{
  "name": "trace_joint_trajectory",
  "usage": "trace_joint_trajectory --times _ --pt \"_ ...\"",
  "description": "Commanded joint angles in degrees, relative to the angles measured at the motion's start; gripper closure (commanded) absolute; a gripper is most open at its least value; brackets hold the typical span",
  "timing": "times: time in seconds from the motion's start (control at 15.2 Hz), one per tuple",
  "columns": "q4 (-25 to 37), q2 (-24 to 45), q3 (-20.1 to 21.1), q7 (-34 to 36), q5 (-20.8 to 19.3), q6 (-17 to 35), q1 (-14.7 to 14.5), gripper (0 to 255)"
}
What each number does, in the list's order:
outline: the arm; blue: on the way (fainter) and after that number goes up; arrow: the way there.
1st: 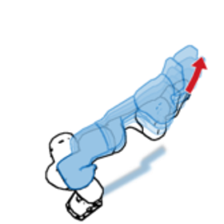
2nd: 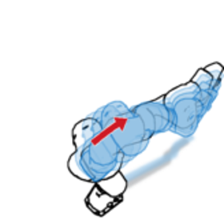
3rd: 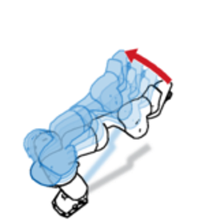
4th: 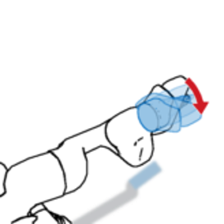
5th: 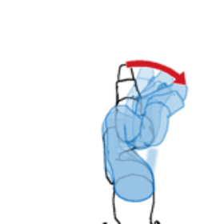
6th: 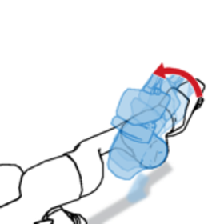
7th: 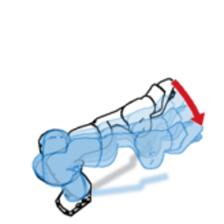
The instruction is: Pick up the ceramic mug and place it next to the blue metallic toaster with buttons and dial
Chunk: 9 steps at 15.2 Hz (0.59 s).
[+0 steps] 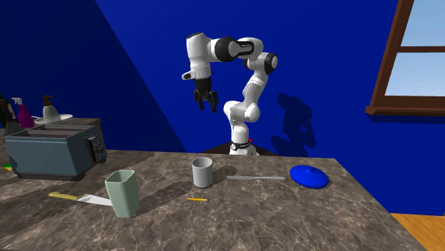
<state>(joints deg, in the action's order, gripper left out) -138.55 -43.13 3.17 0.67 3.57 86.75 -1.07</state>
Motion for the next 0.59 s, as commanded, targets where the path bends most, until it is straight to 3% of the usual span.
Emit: trace_joint_trajectory --times 0.0,0.53 --pt "0.0 0.0 0.0 0.0 0.0 0.0 0.0 0" --pt "-3.0 8.4 9.0 10.2 4.1 14.9 -1.8 0"
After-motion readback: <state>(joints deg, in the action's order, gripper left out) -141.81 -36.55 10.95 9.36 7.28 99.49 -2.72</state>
